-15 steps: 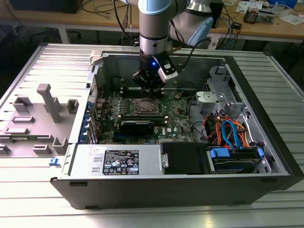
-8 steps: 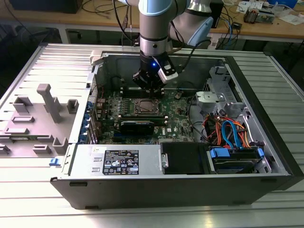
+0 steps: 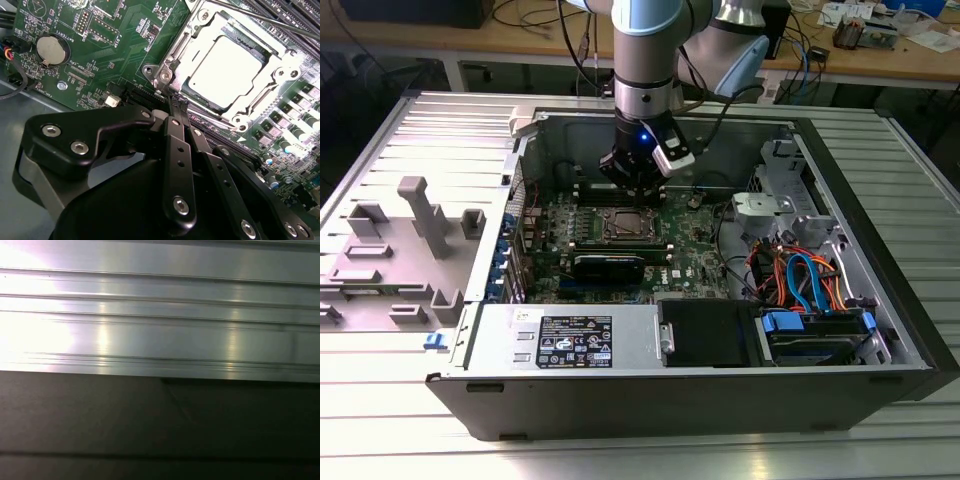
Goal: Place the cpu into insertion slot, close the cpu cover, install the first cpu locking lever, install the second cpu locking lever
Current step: 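Install the first cpu locking lever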
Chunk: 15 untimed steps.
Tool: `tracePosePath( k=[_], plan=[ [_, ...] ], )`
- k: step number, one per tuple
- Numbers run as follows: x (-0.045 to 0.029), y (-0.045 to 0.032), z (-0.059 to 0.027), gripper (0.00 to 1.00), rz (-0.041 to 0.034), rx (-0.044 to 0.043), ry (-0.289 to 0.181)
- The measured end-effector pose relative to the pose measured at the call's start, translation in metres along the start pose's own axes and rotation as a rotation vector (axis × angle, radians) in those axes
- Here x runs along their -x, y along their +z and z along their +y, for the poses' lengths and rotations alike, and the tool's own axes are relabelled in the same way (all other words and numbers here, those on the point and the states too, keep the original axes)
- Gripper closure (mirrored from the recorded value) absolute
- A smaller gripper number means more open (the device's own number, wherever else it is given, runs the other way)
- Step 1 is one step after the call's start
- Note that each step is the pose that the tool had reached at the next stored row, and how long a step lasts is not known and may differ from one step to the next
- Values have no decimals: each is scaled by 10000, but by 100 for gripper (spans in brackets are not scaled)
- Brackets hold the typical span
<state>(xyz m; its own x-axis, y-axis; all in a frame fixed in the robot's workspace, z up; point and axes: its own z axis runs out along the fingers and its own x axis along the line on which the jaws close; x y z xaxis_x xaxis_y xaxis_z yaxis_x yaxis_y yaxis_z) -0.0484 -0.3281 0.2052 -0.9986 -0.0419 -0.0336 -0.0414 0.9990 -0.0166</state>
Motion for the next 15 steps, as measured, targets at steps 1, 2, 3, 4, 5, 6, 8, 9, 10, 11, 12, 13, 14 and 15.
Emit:
tracePosePath(
  k=[1, 2, 3, 4, 5, 6, 8, 9, 10, 11, 12, 13, 14, 15],
  plan=[
    [0, 0, 0, 89, 0, 0, 0],
    [0, 0, 0, 89, 0, 0, 0],
    [0, 1, 0, 89, 0, 0, 0],
    [0, 1, 0, 89, 0, 1, 0],
    [0, 2, 0, 89, -1, 0, 0],
    [0, 2, 0, 89, 0, 0, 0],
    [0, 2, 0, 89, 0, 0, 0],
    [0, 2, 0, 89, 0, 0, 0],
    [0, 3, 0, 89, 0, 0, 0],
    [0, 3, 0, 89, 0, 0, 0],
    [0, 3, 0, 89, 0, 0, 0],
    [0, 3, 0, 89, 0, 0, 1],
    [0, 4, 0, 89, 0, 1, 1],
    [0, 4, 0, 89, 0, 0, 0]
  ],
)
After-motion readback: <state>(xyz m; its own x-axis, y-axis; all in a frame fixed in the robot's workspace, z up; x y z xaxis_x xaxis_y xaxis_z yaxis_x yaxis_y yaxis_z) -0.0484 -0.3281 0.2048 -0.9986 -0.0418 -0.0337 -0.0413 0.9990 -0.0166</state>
